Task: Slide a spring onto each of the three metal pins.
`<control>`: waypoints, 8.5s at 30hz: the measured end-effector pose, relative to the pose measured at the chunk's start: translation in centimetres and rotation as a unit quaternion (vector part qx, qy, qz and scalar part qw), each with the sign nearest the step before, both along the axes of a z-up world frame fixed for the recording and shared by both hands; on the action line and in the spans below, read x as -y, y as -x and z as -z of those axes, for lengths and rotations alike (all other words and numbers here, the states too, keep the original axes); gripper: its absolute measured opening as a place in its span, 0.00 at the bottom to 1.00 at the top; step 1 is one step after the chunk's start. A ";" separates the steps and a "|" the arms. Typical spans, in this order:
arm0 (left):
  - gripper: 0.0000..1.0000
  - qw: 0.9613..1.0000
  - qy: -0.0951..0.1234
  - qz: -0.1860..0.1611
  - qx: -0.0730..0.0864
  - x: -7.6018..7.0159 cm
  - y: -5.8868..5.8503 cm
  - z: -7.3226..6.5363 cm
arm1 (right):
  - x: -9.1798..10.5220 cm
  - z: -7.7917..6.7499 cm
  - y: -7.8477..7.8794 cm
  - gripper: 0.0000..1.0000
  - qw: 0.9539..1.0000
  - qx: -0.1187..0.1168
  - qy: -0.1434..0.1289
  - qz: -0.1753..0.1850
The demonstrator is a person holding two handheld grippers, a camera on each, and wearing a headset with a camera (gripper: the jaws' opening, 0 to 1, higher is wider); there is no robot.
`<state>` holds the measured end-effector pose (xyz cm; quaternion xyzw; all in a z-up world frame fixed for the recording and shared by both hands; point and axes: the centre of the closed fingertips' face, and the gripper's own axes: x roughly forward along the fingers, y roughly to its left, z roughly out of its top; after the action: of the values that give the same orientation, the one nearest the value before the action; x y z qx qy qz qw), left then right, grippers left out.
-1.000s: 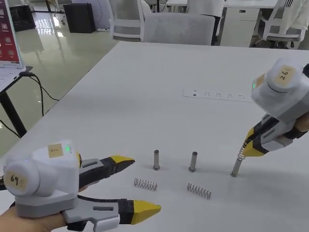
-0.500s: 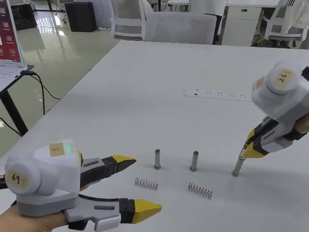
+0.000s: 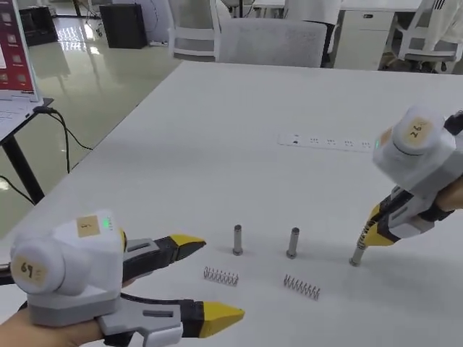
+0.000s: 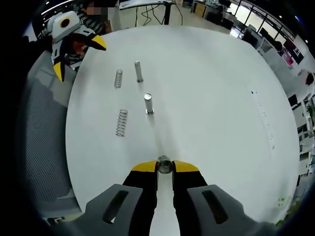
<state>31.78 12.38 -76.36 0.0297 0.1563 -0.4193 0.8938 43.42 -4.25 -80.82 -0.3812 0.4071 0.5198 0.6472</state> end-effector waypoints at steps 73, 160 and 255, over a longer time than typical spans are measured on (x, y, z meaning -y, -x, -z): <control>0.61 1.000 -0.007 0.007 -0.002 0.3 0.1 0.4 | 1.1 2.9 0.2 0.21 0.999 0.007 0.002 0.033; 0.60 1.000 -0.015 0.012 0.001 0.3 0.4 0.4 | -6.0 4.4 6.9 0.16 0.999 -0.023 -0.012 -0.041; 0.51 0.995 -0.056 0.081 0.009 2.1 -0.4 -0.6 | -8.4 -1.6 8.5 0.07 0.996 0.008 -0.019 -0.092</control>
<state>32.14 10.25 -75.74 0.0965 0.1685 -0.4805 0.8552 34.96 4.17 -79.22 -0.4092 0.3549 0.5818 0.6067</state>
